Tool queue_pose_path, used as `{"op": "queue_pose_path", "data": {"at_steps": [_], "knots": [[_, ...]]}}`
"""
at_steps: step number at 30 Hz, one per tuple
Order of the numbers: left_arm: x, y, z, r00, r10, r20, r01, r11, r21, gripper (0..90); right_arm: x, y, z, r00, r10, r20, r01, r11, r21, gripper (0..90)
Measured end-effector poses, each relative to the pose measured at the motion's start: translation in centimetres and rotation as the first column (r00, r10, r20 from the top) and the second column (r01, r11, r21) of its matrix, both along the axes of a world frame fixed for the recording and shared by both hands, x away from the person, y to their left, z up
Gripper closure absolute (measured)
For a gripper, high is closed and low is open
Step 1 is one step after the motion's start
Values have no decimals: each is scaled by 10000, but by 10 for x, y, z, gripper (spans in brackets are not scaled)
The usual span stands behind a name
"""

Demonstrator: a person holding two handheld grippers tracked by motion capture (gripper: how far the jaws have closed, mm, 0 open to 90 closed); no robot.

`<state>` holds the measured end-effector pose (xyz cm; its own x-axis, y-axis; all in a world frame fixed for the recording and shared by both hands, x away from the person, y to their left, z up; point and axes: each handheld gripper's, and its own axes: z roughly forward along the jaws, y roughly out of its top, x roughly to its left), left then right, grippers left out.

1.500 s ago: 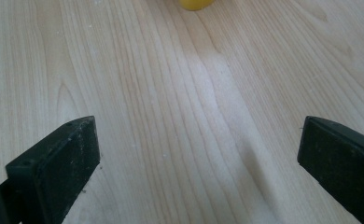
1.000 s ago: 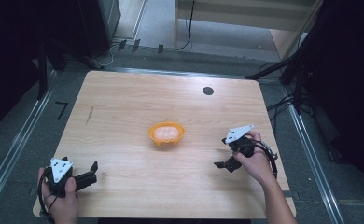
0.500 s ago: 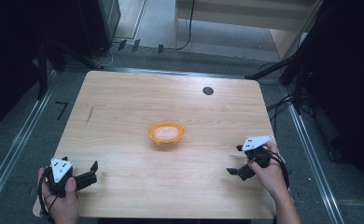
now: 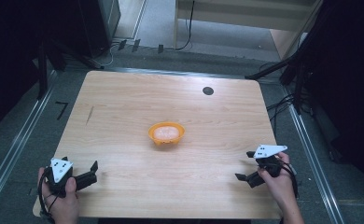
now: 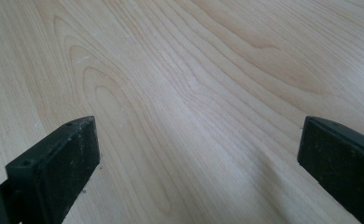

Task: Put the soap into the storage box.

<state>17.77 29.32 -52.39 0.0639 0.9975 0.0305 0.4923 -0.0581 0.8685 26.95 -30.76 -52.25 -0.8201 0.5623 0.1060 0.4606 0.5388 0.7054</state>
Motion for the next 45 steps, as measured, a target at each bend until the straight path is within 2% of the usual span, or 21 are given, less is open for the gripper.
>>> {"op": "queue_pose_path", "data": {"at_steps": [15,27,36,45], "knots": [[0,0,0,10000,14,26,-14,10000,24,0,-23,-19,-7,9966,-791,220,784,9964,324,0],[0,-1,0,10000,37,20,-37,10000,45,0,-42,-32,-15,9894,-1416,314,1396,9885,588,0],[0,-1,0,10000,22,23,-22,10000,58,0,-57,-52,-17,9775,-2070,411,2020,9740,1024,0],[0,-1,0,10000,57,42,-58,9999,94,0,-69,-67,-18,9690,-2410,554,2317,9632,1362,0]]}}
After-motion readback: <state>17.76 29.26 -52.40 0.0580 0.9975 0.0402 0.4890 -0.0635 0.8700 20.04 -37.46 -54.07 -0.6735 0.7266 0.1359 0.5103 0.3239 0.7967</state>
